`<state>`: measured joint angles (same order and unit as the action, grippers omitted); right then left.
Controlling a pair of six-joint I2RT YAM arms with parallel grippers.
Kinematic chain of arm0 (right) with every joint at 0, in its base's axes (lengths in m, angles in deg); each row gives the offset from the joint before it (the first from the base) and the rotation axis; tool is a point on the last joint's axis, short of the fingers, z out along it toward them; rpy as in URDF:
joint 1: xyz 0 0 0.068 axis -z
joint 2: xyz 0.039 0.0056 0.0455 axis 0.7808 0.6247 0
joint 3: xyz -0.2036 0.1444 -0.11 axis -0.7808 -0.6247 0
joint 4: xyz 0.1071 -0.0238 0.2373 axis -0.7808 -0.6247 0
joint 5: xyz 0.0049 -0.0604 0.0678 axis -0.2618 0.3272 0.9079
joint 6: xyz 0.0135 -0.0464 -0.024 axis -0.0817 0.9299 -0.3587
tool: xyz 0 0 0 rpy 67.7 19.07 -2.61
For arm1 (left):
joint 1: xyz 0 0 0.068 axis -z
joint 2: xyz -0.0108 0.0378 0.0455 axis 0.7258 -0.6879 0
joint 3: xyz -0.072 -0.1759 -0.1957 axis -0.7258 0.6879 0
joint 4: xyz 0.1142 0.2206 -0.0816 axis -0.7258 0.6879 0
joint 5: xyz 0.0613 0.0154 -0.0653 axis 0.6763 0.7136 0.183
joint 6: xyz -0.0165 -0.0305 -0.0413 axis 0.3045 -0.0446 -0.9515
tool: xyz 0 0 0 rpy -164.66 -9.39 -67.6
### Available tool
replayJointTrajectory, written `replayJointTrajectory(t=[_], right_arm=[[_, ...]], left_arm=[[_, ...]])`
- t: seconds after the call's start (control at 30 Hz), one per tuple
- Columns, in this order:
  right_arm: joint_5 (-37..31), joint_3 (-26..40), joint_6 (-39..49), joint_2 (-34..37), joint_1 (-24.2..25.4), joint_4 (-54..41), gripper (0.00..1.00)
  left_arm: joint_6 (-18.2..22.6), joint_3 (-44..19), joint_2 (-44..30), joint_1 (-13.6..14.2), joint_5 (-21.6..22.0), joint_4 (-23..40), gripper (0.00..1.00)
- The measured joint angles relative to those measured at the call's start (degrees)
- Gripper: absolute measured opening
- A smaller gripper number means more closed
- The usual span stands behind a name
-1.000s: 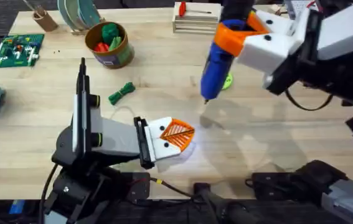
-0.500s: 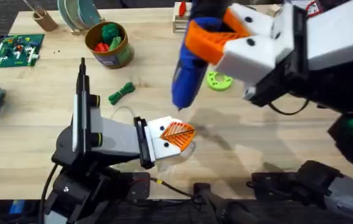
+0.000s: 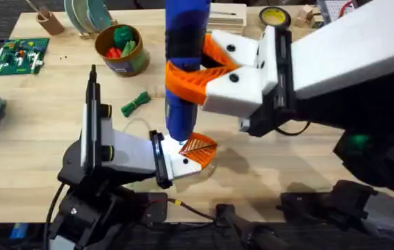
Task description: Pick up the gripper from the table and insert it into the empty holder that is missing its gripper. Then pick up a screw, insert it into the mounting hole, and use the screwdriver to tighten it. Finally, clean up the table by picking up the vegetable and placing it into the bucket.
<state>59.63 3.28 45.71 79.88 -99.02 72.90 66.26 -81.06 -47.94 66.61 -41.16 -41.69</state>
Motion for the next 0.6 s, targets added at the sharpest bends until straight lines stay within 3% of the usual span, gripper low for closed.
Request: replayJointTrajectory(t=[0.6], right_arm=[[0.96, 0.0, 3.37, 3.54, -0.15, 0.09, 0.008]], left_arm=[[-0.22, 0.0, 0.0, 0.0, 0.0, 0.0, 0.003]])
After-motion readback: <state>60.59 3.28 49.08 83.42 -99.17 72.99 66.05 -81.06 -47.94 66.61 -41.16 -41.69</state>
